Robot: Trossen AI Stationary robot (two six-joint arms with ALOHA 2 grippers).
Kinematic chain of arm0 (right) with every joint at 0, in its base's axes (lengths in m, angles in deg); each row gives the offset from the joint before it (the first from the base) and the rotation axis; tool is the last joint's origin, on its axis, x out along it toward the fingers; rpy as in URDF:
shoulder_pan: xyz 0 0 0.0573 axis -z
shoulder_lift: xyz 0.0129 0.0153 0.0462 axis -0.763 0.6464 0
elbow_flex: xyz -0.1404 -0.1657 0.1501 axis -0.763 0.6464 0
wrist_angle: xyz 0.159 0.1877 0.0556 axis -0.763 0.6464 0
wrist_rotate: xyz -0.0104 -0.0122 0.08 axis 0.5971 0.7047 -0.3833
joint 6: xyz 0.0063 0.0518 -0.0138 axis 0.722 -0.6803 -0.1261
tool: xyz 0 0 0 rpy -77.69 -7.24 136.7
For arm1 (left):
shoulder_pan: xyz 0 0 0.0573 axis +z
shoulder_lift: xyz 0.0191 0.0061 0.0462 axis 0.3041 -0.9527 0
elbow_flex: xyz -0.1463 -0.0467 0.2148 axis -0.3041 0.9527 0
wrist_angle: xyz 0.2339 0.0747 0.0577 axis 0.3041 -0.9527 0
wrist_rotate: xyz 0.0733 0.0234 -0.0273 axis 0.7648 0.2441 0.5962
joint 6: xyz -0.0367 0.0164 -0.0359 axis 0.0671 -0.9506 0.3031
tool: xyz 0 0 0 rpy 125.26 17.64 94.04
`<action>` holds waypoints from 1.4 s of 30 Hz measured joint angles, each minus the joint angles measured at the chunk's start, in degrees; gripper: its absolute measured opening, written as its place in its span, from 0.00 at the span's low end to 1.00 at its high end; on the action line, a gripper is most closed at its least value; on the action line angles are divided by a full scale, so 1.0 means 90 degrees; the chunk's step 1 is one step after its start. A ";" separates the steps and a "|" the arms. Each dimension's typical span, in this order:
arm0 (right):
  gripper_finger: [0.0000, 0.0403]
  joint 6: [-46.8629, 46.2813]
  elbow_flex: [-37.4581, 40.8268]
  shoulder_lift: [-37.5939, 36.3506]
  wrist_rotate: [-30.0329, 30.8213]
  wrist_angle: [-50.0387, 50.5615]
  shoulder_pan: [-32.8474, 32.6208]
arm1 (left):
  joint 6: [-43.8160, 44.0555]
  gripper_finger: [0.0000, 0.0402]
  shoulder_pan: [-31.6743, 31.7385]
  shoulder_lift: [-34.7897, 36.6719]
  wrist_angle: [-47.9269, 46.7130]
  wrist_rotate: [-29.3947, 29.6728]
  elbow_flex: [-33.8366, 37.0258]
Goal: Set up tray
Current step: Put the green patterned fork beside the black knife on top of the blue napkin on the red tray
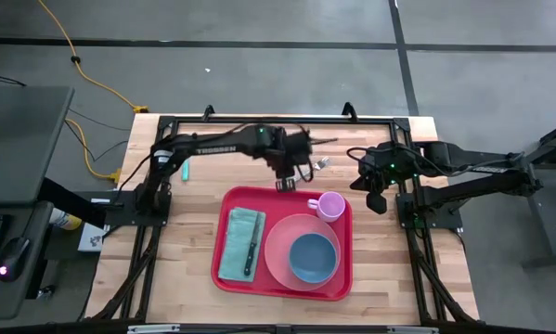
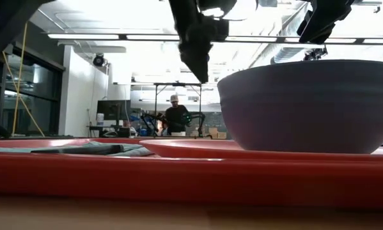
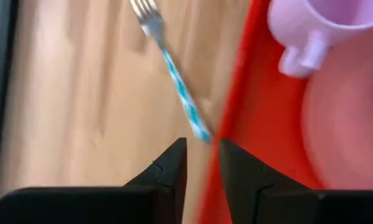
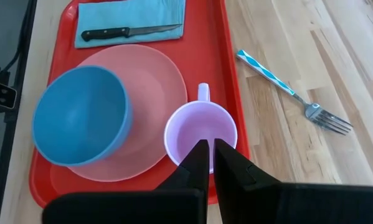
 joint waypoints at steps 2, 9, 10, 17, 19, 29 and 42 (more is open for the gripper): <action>0.00 -0.0061 0.0000 -0.0002 0.0008 -0.0002 0.0000 | -0.0723 0.34 0.0167 -0.0069 0.0387 -0.0051 0.0000; 0.00 -0.0211 0.0000 -0.0002 0.0031 0.0007 0.0000 | -0.0830 0.61 0.0677 -0.0582 0.0765 -0.0098 0.0002; 0.00 -0.0212 0.0000 -0.0002 0.0032 0.0006 0.0000 | -0.0699 0.65 0.0742 -0.0684 0.0799 -0.0100 0.0002; 0.00 -0.0270 0.0000 -0.0002 0.0099 0.0005 0.0000 | -0.0165 0.76 0.0847 -0.1284 0.1458 -0.0508 0.0005; 0.00 -0.0279 0.0000 -0.0002 0.0105 0.0005 0.0000 | 0.0008 0.75 0.0849 -0.1397 0.1609 -0.0558 0.0005; 0.00 -0.0356 0.0000 -0.0002 0.0148 -0.0002 0.0000 | 0.0164 0.68 0.0762 -0.1770 0.1918 -0.0606 0.0010; 0.00 -0.0356 0.0000 -0.0002 0.0172 0.0000 0.0002 | 0.0167 0.70 0.0731 -0.1959 0.2103 -0.0689 0.0007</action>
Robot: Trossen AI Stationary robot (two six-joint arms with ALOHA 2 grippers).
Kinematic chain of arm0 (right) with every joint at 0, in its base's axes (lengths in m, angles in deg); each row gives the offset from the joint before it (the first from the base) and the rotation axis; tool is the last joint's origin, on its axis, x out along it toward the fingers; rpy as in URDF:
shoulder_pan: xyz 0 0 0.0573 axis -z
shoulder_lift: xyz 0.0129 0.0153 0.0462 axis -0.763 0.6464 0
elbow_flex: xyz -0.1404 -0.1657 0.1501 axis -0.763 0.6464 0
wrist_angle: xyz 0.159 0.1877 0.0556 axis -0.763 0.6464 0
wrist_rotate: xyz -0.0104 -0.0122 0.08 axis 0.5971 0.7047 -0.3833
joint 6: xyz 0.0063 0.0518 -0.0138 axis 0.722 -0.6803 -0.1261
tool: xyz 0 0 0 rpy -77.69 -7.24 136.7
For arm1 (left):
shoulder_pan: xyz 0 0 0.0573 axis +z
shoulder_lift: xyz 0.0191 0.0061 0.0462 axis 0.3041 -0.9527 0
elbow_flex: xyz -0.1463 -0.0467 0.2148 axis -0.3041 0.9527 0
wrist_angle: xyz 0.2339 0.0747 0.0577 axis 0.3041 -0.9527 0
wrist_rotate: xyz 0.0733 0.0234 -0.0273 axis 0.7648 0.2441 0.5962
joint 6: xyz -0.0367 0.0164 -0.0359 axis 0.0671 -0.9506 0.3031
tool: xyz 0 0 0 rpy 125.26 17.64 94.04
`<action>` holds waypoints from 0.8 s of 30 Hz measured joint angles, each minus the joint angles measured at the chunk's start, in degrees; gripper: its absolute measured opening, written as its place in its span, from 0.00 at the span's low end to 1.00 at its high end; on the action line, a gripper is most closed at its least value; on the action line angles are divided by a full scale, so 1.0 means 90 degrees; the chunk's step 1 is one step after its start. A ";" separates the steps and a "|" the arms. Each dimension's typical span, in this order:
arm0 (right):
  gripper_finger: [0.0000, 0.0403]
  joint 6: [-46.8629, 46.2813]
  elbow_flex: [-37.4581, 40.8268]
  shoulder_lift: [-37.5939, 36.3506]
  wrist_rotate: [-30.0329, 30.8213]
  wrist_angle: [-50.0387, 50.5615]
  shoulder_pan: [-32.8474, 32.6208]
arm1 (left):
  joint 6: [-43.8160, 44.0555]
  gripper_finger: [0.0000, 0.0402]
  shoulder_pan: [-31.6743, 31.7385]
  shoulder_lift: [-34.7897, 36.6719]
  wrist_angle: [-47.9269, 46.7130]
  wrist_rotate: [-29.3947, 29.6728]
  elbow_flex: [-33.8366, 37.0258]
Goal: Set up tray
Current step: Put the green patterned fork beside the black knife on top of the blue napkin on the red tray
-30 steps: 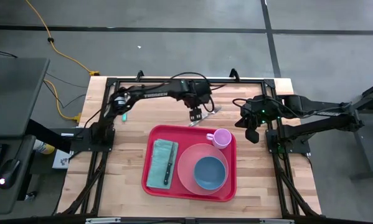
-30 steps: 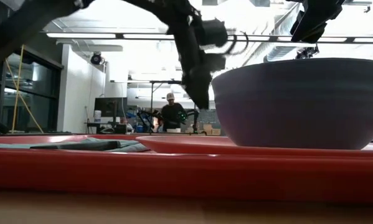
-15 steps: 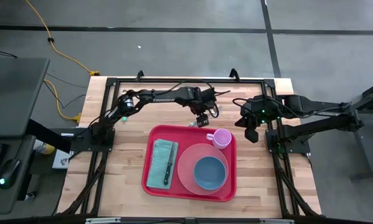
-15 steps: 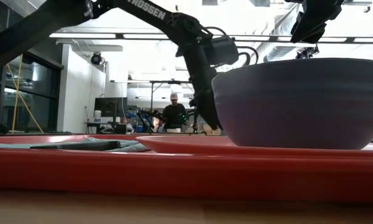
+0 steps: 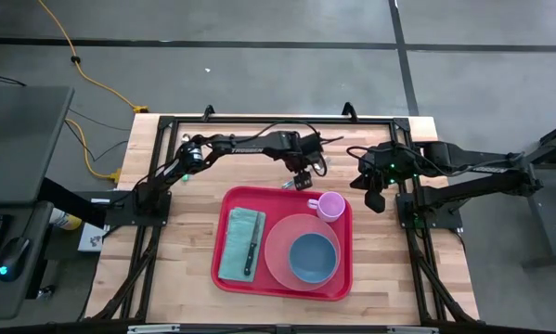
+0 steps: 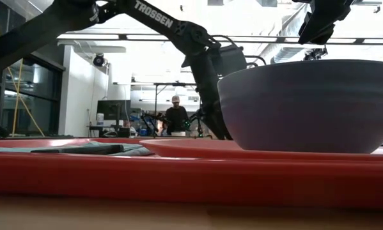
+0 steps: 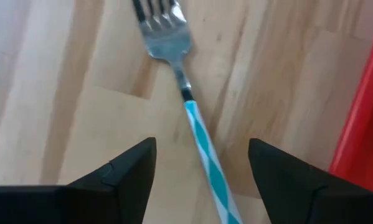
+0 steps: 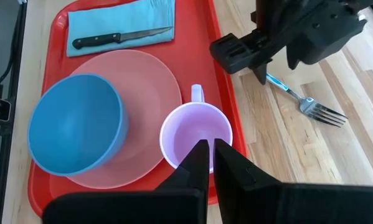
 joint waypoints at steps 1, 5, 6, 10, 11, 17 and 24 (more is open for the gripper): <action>0.00 0.0000 0.0000 0.0000 0.0000 0.0000 0.0000 | 0.0000 0.70 0.0002 0.0000 0.0015 0.0008 0.0000; 0.00 0.0002 0.0000 0.0000 0.0000 0.0002 0.0000 | -0.0003 0.69 -0.0008 -0.0042 0.0032 0.0098 -0.0004; 0.00 0.0002 0.0000 0.0000 0.0000 0.0003 0.0000 | 0.0003 0.68 -0.0009 -0.0086 0.0114 0.0090 -0.0010; 0.00 0.0002 0.0000 0.0000 0.0000 0.0014 -0.0002 | 0.0092 0.68 -0.0022 -0.0180 0.0092 -0.0008 0.0000; 0.00 0.0002 0.0000 0.0000 -0.0001 0.0031 -0.0002 | 0.0117 0.68 -0.0042 -0.0226 0.0195 -0.0003 -0.0022; 0.00 -0.0005 0.0000 0.0000 -0.0005 0.0105 -0.0002 | 0.0301 0.63 -0.0090 -0.0331 0.0029 0.0001 -0.0027; 0.00 -0.0017 0.0000 0.0000 -0.0005 0.0143 -0.0002 | 0.0303 0.40 -0.0085 -0.0340 -0.0082 0.0154 -0.0032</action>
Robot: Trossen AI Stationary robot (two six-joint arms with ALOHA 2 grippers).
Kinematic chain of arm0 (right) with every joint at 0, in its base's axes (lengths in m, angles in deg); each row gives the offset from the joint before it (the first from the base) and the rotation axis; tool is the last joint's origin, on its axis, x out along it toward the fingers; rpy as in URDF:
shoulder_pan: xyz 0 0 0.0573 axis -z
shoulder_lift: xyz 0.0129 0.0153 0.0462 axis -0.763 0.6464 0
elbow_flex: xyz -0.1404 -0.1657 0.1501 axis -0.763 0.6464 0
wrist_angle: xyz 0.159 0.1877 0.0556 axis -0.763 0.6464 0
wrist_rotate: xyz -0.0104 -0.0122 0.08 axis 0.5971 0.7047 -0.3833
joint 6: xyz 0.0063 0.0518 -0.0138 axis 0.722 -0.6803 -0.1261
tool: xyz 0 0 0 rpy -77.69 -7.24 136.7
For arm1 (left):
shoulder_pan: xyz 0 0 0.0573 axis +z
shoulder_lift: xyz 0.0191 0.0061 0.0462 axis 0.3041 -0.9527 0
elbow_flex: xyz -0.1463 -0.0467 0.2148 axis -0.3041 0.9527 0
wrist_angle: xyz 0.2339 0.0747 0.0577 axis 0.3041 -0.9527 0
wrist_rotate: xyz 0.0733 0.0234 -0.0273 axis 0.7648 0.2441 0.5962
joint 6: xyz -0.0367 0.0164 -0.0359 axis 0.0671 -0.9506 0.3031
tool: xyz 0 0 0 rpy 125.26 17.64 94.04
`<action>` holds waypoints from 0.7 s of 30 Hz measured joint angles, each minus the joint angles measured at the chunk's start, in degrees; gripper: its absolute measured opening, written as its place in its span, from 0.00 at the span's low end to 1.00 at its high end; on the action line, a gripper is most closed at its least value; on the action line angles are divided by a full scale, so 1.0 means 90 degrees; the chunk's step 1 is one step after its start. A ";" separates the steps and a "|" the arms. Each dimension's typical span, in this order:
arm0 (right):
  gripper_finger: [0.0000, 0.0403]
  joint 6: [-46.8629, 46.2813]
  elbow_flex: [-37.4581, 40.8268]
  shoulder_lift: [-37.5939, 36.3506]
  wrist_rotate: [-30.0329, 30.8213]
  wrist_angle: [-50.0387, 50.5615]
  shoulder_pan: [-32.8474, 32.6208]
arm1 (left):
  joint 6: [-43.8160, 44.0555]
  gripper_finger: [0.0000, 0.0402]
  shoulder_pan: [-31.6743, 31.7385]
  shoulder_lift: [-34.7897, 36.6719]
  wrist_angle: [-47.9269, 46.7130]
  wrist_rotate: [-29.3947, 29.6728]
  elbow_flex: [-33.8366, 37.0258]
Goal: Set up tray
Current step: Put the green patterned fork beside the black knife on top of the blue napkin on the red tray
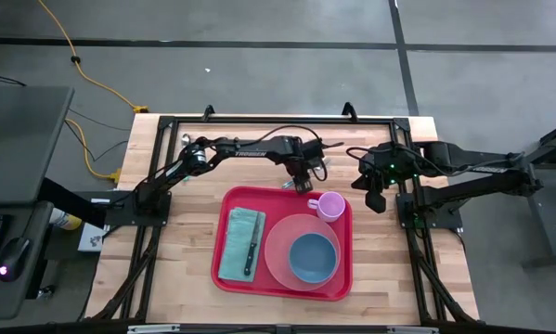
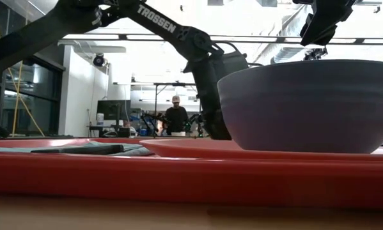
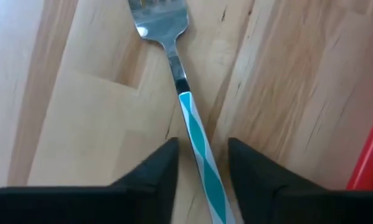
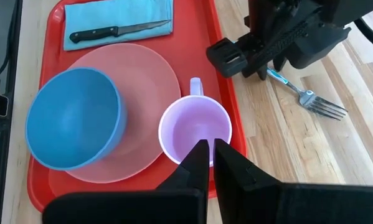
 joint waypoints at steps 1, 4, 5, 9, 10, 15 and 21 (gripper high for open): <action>0.00 0.0000 0.0000 0.0000 -0.0002 0.0000 0.0000 | 0.0000 0.35 0.0001 0.0000 -0.0015 0.0014 0.0000; 0.00 0.0000 0.0000 0.0000 -0.0002 0.0002 0.0000 | -0.0072 0.19 0.0000 -0.0005 -0.0055 0.0017 0.0005; 0.00 0.0000 0.0000 0.0000 -0.0004 0.0003 0.0000 | -0.0142 0.14 -0.0005 -0.0005 -0.0067 -0.0006 0.0007; 0.00 0.0000 0.0000 0.0000 -0.0007 0.0007 0.0000 | -0.0180 0.05 -0.0005 -0.0005 -0.0095 -0.0051 0.0010; 0.00 0.0000 0.0000 0.0000 -0.0007 0.0007 0.0000 | -0.0187 0.07 -0.0005 -0.0007 -0.0097 -0.0051 0.0010; 0.00 0.0000 0.0000 0.0000 -0.0009 0.0007 0.0000 | -0.0166 0.07 0.0003 0.0007 -0.0122 -0.0011 0.0012; 0.00 0.0015 0.0000 0.0002 -0.0007 0.0011 0.0000 | 0.0009 0.04 0.0116 0.0192 -0.0400 0.0114 0.0055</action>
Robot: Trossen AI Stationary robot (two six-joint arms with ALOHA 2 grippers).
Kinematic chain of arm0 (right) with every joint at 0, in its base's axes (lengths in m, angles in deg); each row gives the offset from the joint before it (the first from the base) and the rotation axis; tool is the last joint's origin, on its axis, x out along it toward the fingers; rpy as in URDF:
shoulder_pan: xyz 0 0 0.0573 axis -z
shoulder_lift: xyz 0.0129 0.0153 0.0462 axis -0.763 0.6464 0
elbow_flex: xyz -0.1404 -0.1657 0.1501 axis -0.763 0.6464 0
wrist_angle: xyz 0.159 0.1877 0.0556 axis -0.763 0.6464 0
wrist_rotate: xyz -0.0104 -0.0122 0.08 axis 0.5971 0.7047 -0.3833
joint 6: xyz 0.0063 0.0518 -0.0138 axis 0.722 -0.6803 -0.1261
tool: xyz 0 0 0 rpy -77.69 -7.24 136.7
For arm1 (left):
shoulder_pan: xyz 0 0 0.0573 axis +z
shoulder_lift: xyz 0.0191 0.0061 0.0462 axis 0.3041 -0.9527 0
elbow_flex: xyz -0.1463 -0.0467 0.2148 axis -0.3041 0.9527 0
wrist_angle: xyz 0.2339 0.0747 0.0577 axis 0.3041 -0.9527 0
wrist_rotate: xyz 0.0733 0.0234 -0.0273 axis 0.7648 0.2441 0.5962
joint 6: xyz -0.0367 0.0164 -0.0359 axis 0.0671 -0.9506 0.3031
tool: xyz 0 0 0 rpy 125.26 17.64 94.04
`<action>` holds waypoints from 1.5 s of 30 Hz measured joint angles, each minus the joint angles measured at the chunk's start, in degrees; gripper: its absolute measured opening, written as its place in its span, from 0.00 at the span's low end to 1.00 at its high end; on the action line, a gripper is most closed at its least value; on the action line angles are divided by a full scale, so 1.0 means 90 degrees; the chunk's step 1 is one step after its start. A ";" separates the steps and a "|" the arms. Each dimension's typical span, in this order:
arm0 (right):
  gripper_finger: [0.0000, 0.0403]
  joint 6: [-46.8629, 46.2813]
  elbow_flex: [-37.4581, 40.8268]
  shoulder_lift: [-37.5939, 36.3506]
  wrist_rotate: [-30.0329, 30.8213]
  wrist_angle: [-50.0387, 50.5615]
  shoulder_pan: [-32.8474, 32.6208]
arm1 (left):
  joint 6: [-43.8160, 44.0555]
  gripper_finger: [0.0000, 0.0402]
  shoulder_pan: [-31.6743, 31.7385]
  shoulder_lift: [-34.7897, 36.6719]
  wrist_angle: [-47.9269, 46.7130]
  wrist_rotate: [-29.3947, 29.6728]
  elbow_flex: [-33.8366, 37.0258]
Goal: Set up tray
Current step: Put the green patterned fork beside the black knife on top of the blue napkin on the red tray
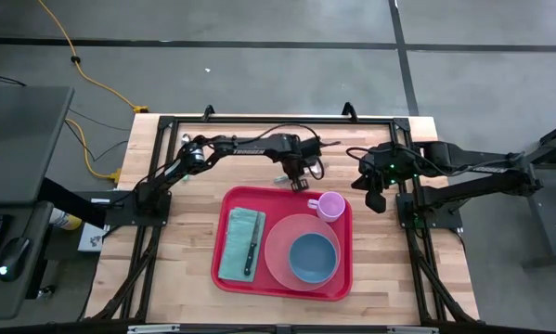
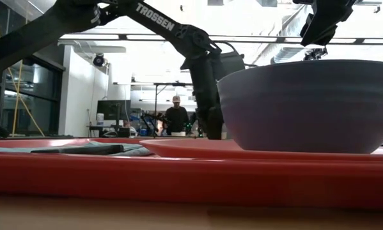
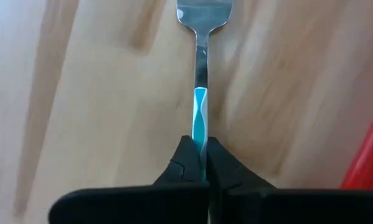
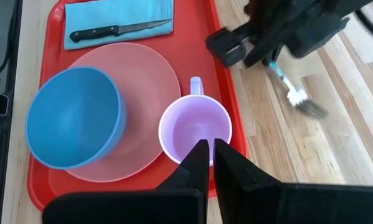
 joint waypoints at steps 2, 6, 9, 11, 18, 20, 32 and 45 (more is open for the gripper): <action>0.00 0.0002 0.0000 0.0000 0.0000 0.0010 0.0000 | 0.0018 0.04 0.0058 0.0086 0.0015 0.0085 0.0008; 0.00 0.0005 0.0000 0.0000 0.0005 0.0050 0.0000 | 0.0057 0.04 0.0151 0.0571 -0.0081 0.0183 -0.0001; 0.00 0.0036 0.0000 0.0000 0.0005 0.0064 0.0000 | 0.0252 0.04 0.0151 0.0934 -0.0367 0.0346 -0.0007; 0.00 0.0079 0.0000 0.0000 0.0007 0.0077 0.0000 | 0.0535 0.04 0.0167 0.1157 -0.0747 0.0384 -0.0002; 0.00 0.0172 0.0000 0.0000 0.0022 0.0085 0.0000 | 0.1593 0.04 0.0123 0.2185 -0.1757 0.0679 -0.0016; 0.00 0.0197 0.0000 -0.0005 0.0024 0.0094 0.0000 | 0.2061 0.04 0.0015 0.2481 -0.2182 0.1033 -0.0016; 0.00 0.0416 0.0000 -0.0087 0.0003 0.0099 0.0000 | 0.5361 0.04 -0.1117 0.3908 -0.4475 0.2748 0.0386; 0.00 0.0649 0.0000 -0.0219 -0.0204 0.0178 0.0000 | 0.9005 0.04 -0.3378 0.4068 -0.4008 0.1477 0.2861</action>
